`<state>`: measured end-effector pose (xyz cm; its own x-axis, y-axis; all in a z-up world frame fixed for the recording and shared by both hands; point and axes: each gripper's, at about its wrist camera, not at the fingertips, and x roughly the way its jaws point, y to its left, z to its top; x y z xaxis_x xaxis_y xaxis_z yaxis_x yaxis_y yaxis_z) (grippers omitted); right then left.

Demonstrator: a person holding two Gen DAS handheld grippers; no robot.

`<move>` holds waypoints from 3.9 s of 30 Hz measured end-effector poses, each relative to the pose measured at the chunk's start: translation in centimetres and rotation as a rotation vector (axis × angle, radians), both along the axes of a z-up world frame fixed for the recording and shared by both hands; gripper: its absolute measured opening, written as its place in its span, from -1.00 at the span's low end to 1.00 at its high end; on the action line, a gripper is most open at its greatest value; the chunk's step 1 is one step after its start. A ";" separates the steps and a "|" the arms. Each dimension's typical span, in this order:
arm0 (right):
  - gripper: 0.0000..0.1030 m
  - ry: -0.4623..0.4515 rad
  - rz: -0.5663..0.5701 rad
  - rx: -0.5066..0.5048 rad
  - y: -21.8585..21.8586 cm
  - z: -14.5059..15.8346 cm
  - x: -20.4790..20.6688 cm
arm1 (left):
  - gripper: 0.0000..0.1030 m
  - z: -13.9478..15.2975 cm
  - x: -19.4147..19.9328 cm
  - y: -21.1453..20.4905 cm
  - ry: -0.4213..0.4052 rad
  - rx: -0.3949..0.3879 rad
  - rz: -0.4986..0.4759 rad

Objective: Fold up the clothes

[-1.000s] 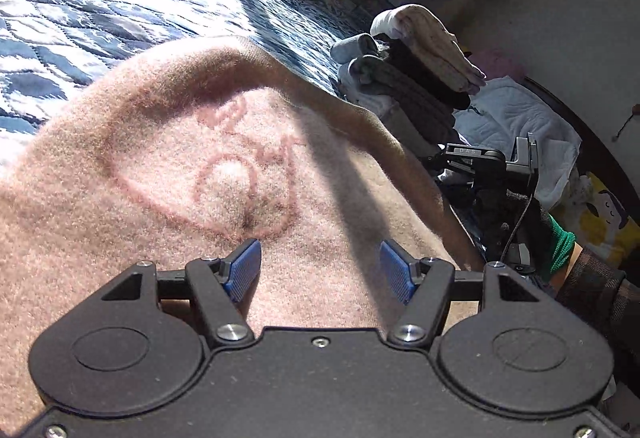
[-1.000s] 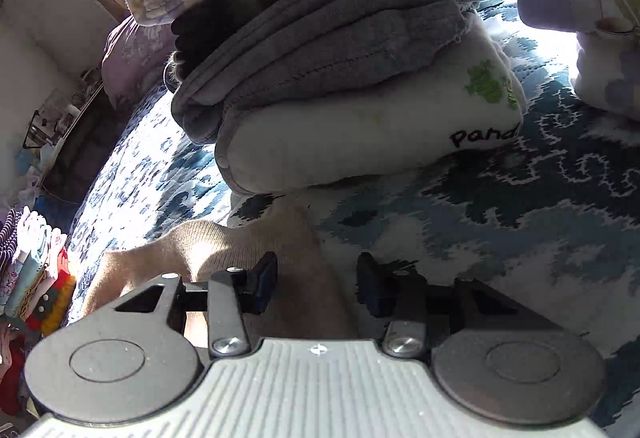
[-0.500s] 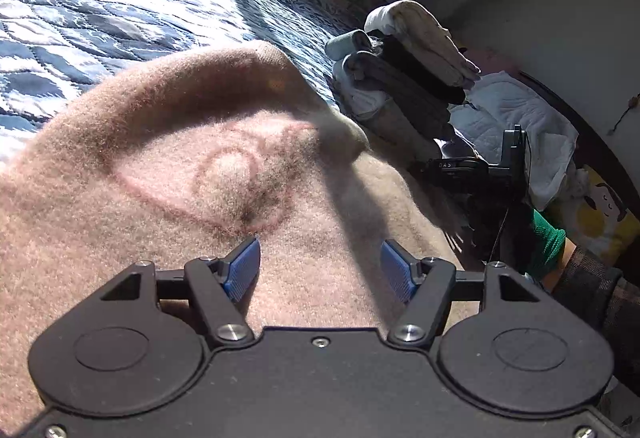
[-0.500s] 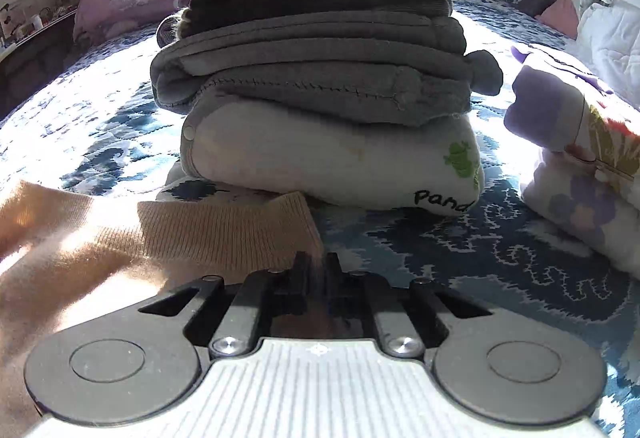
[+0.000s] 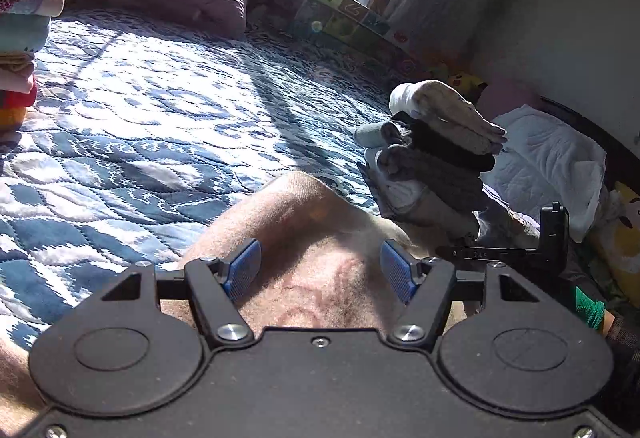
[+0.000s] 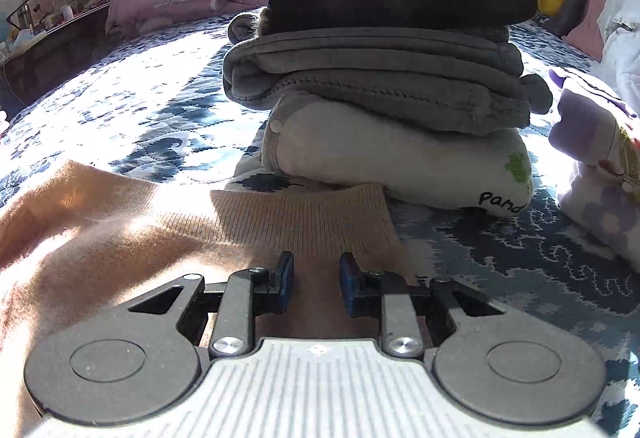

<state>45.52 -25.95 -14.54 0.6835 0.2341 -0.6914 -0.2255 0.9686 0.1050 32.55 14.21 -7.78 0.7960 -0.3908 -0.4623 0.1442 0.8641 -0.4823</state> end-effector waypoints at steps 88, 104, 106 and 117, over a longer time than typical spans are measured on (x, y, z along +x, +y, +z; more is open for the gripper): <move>-0.13 -0.098 -0.601 1.360 -12.1 -9.1 -36.1 | 0.21 -8.5 -27.2 -26.7 -0.225 0.591 -0.525; -0.77 -0.184 -0.560 0.687 -12.6 -4.9 -35.1 | 0.28 -8.8 -27.6 -25.9 -0.233 0.620 -0.529; -0.72 -0.163 -0.568 0.858 -14.1 -6.5 -35.0 | 0.28 -8.8 -27.7 -25.9 -0.232 0.621 -0.524; -0.84 -0.254 -0.607 0.908 -16.1 -5.5 -32.8 | 0.29 -9.0 -27.9 -26.0 -0.233 0.639 -0.526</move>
<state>12.69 -42.00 -20.07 0.9528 0.1602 -0.2578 0.1428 0.5129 0.8465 4.64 -11.78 -16.75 0.6862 -0.4560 -0.5667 0.6368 0.7531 0.1652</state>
